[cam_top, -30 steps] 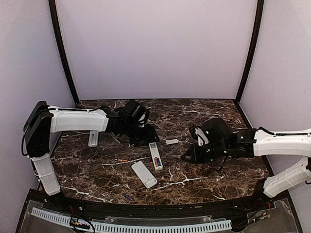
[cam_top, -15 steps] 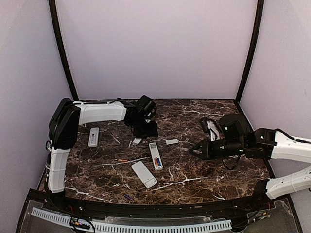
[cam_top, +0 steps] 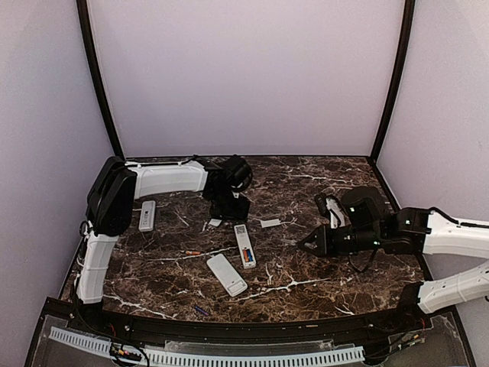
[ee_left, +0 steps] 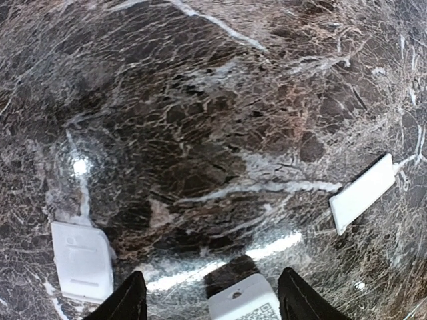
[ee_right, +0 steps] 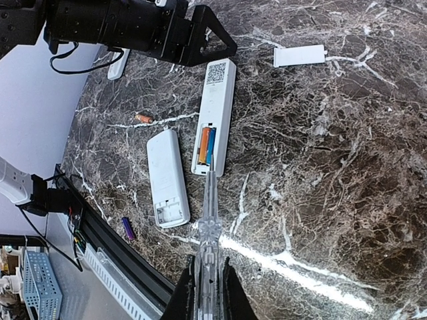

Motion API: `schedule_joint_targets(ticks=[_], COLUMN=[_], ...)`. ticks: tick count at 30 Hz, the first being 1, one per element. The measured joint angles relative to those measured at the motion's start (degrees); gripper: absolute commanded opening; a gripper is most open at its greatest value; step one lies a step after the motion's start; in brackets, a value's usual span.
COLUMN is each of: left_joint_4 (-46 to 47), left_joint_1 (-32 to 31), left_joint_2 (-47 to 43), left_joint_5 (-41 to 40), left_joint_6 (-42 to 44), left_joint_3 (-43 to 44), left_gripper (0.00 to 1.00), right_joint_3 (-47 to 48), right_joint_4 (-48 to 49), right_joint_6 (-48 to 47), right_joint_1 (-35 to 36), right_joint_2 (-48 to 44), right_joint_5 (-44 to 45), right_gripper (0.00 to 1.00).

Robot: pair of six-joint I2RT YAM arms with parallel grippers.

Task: Unload the batteries from the remote control
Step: Adjust the remote control without the battery cover at the center of the board.

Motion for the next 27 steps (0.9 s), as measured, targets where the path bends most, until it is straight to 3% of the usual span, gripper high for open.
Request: schedule_joint_targets(ticks=[8, 19, 27], left_joint_4=[-0.8, -5.9, -5.4], left_joint_1=[-2.2, -3.5, -4.3], left_joint_2=[1.0, 1.0, -3.7], left_joint_5=[-0.4, -5.1, -5.5], left_joint_6=[2.0, 2.8, 0.9], left_joint_3=[1.0, 1.0, -7.4], left_gripper=[0.68, 0.62, 0.60], right_joint_3=[0.1, 0.1, 1.1], right_joint_4=[0.9, 1.8, 0.7], right_joint_6=[1.4, 5.1, 4.7], right_joint_1=[0.0, 0.0, 0.0], right_joint_2=[3.3, 1.2, 1.1], right_joint_5=[-0.1, 0.1, 0.5], right_gripper=[0.00, 0.00, 0.00])
